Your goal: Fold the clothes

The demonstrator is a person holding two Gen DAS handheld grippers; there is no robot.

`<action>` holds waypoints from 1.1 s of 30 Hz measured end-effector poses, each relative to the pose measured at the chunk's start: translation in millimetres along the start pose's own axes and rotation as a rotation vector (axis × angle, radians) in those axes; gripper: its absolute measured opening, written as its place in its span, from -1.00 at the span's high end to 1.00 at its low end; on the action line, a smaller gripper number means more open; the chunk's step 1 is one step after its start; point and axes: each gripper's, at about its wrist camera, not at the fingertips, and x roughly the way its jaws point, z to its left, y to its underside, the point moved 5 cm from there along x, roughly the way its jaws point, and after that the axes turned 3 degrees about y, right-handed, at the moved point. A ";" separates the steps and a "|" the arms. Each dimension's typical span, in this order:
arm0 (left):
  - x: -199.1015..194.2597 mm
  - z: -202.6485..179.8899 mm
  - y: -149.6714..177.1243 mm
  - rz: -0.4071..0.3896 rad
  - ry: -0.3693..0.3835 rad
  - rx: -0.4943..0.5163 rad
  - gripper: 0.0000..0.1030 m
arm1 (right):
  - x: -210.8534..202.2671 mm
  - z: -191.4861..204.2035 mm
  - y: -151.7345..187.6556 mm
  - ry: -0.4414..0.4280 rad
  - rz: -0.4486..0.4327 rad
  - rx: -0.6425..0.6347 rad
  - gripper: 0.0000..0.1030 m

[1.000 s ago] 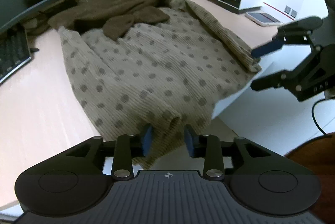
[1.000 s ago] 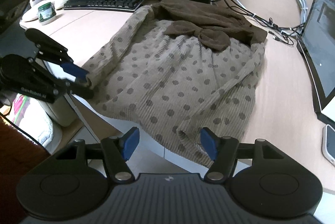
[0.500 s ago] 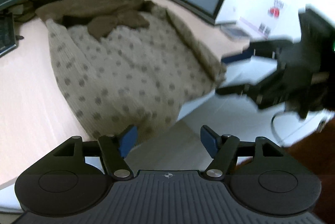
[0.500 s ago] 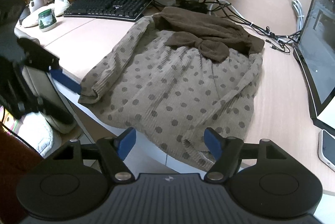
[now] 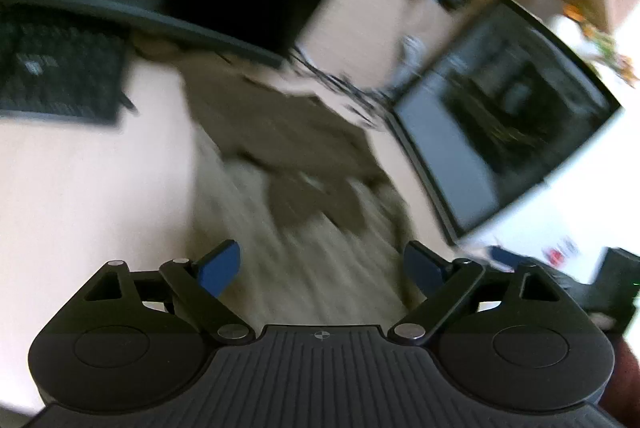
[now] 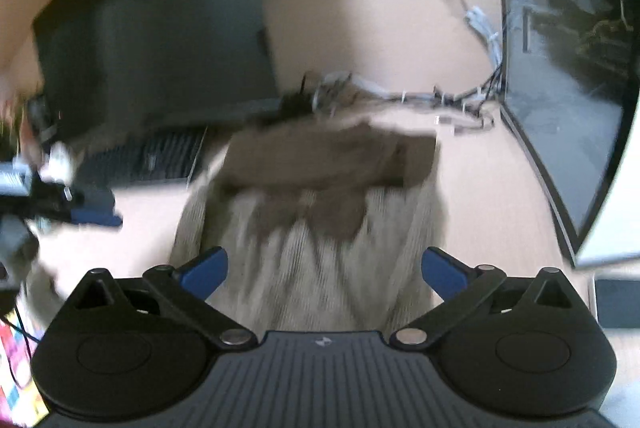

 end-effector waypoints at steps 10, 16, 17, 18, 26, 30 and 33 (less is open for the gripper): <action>110.3 62.2 -73.1 0.061 -0.169 -0.072 -0.49 | 149.2 -52.6 -96.6 0.016 0.060 0.011 -0.53; 153.7 86.7 -93.5 0.061 -0.204 -0.138 -0.43 | 239.7 -50.3 -127.1 -0.009 0.104 -0.052 -0.13; 157.8 88.1 -95.2 0.062 -0.208 -0.137 -0.43 | 255.8 -47.0 -130.1 -0.011 0.111 -0.075 -0.12; 161.0 89.5 -96.8 0.062 -0.213 -0.138 -0.43 | 270.0 -43.8 -131.1 -0.016 0.121 -0.100 -0.11; 181.9 106.0 -108.9 0.036 -0.199 -0.178 -0.48 | 346.9 -36.8 -122.9 -0.095 0.245 -0.225 -0.11; 192.4 112.7 -114.3 0.005 -0.173 -0.198 -0.50 | 347.5 -35.8 -110.5 -0.146 0.266 -0.251 -0.02; 198.0 112.9 -118.4 -0.008 -0.165 -0.198 -0.32 | 348.4 -33.7 -105.1 -0.141 0.257 -0.269 0.66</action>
